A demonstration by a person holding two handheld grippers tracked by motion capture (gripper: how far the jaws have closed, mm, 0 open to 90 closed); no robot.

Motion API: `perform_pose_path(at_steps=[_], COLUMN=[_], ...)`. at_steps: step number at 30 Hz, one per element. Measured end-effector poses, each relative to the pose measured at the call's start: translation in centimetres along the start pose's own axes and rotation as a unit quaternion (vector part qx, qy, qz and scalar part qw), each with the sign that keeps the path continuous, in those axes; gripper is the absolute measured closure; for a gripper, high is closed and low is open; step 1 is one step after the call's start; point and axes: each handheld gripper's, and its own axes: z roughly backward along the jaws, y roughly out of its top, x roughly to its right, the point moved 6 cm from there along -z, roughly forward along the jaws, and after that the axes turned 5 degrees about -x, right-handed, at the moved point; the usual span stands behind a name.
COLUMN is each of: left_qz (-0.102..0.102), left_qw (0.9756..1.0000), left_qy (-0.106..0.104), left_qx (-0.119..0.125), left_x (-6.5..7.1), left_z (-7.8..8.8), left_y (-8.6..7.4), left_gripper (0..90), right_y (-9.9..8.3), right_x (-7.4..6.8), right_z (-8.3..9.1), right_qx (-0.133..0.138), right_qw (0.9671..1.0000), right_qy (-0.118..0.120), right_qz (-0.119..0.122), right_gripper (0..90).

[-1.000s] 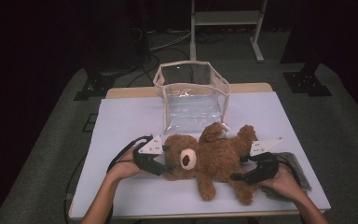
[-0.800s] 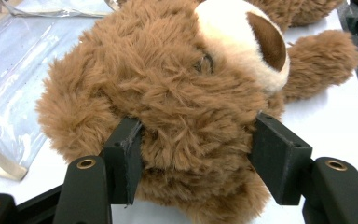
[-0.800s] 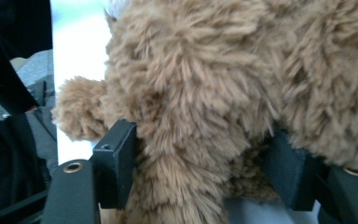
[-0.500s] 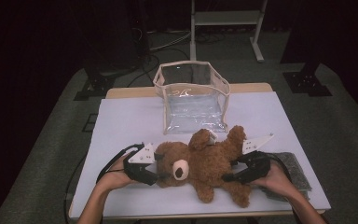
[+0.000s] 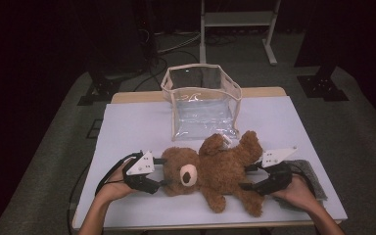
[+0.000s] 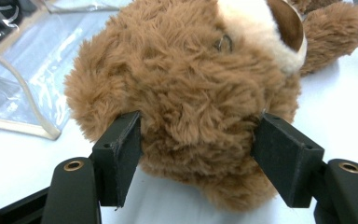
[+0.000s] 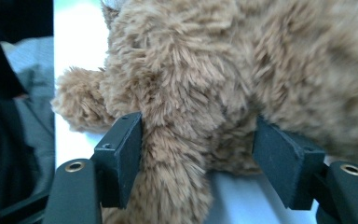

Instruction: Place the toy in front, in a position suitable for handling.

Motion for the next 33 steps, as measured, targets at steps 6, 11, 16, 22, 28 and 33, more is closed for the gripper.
perform_pose_path(at_steps=[6, 11, 16, 22, 28, 33], left_qz=[0.003, 0.022, 0.033, 0.035, 0.036, 0.029], left_qw=[1.0, 0.9996, 0.9992, 0.9989, 0.9984, 0.9994], left_qy=[-0.007, -0.007, -0.014, -0.027, -0.043, -0.02], left_qx=[0.003, 0.013, 0.017, 0.015, 0.008, 0.006], left_x=[0.3, 0.2, 0.6, 1.5, 2.3, 1.8], left_z=[-0.8, -1.8, -1.7, -0.9, -0.6, -0.6], left_y=[-0.5, -0.1, 0.5, 1.2, 1.2, 1.0], left_gripper=[27.1, 31.2, 43.4, 46.3, 46.2, 42.4], right_y=[0.0, 0.0, 0.8, 1.1, 1.1, 0.1], right_x=[0.3, 0.3, 0.3, -0.4, -1.4, -1.3], right_z=[0.8, -1.0, -1.7, -1.0, -0.3, -0.3], right_qx=[0.009, 0.002, 0.007, 0.013, 0.014, 0.003], right_qw=[0.9998, 0.9996, 0.9998, 0.999, 0.9976, 0.9991], right_qy=[-0.007, 0.025, 0.004, 0.022, 0.043, 0.016], right_qz=[0.017, -0.013, -0.017, -0.038, -0.053, -0.04], right_gripper=[33.6, 31.7, 43.3, 46.1, 46.3, 38.8])
